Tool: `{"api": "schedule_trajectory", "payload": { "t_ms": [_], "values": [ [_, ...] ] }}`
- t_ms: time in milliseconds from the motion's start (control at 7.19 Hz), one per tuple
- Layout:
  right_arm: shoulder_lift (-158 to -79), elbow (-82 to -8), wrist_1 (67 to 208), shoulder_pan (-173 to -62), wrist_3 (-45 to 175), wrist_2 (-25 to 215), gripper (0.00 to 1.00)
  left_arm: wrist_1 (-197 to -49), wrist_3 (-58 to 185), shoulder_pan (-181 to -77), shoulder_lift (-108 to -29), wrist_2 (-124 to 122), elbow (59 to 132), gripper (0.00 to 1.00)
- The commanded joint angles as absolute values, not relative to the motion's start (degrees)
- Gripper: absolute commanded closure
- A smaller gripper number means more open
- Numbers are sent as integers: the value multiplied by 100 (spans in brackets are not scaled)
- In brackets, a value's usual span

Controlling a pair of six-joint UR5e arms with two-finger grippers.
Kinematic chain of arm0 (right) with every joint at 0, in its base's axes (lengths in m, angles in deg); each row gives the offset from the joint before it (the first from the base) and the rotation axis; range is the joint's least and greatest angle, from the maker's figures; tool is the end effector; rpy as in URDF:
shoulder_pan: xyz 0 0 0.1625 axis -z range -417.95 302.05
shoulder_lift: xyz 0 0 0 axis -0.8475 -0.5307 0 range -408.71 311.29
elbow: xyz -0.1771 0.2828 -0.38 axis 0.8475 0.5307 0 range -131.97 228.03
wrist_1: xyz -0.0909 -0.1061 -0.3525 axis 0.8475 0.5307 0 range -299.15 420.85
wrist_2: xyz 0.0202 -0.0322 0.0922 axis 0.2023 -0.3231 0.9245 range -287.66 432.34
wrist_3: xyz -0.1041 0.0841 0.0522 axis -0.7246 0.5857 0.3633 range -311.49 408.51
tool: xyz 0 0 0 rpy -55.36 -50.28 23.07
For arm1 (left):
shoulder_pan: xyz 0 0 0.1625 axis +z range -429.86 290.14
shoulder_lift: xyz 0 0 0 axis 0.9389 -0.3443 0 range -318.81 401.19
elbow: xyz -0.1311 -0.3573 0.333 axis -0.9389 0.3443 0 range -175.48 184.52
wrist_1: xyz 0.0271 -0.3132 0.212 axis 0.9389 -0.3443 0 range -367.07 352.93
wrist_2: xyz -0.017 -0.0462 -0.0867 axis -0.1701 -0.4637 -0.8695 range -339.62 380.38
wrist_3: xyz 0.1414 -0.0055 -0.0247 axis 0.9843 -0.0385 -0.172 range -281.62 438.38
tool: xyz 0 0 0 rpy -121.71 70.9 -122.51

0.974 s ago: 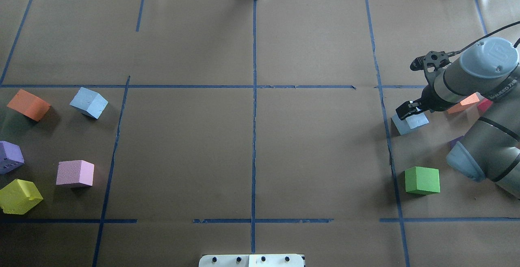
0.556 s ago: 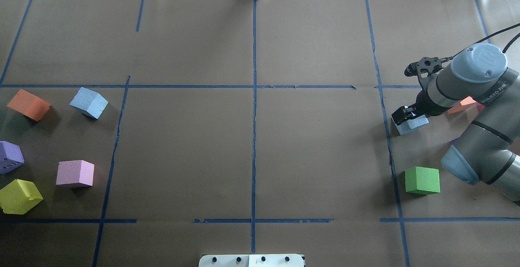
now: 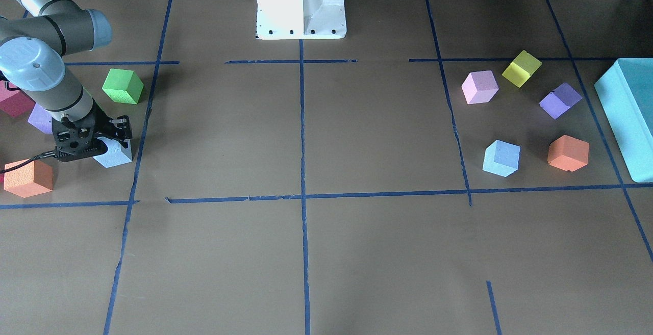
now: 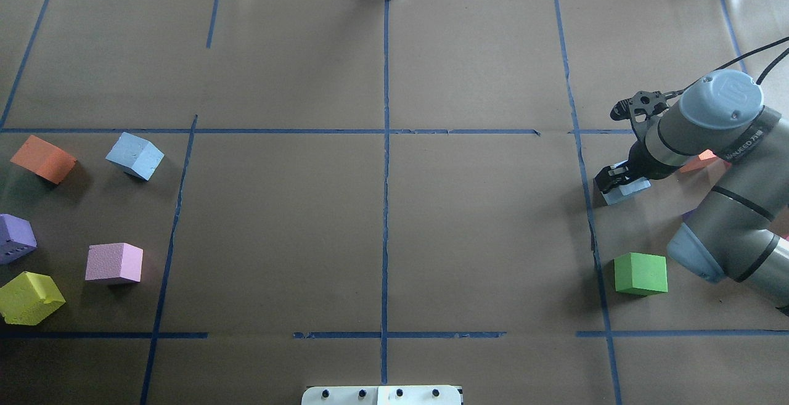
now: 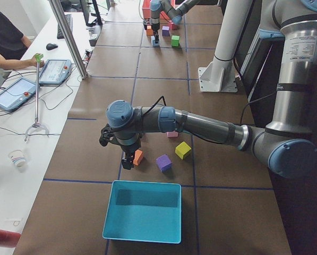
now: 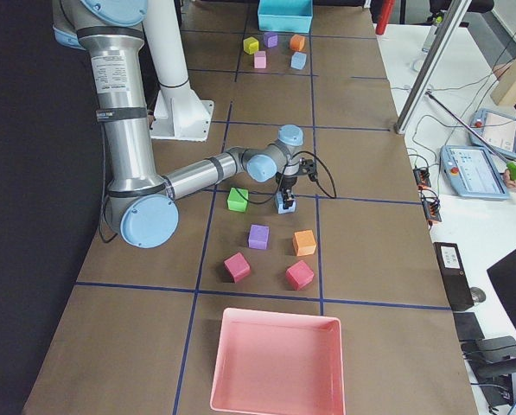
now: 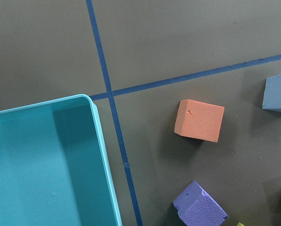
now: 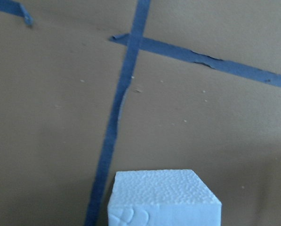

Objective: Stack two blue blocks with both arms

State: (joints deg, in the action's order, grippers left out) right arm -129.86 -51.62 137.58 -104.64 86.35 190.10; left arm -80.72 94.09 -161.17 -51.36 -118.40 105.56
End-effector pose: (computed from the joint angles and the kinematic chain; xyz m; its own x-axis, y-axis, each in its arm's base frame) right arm -0.3400 -0.4576 0.6051 0.7334 -0.2408 0.6357 0.1686 0.9704 0.1731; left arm -0.0356 -0.4618 0.6836 0.6396 0.2210 -0.7362 -0.1564 0.9752 0.1569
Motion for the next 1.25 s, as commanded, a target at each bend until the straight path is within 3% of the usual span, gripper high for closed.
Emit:
{"api": "schedule_trajectory", "payload": {
  "t_ms": [0,417,695,1113],
  "values": [
    [-12120,-5436,14010,-10375,9589,19248,100,-8072,9411,-16118,-5136,-11849,10559,0],
    [-10421,-5165,14689,-9357,11929,18864,100,-8072,9446,-16109,-5136,-11998,10542,0],
    [-9533,-4184,14654,-8951,12785,18354,100,-8072,9473,-16100,-5084,-12016,10489,0],
    [-9100,-3223,14487,-8713,12867,18203,100,-8247,9455,-16109,-4978,-12174,10603,0]
  ]
}}
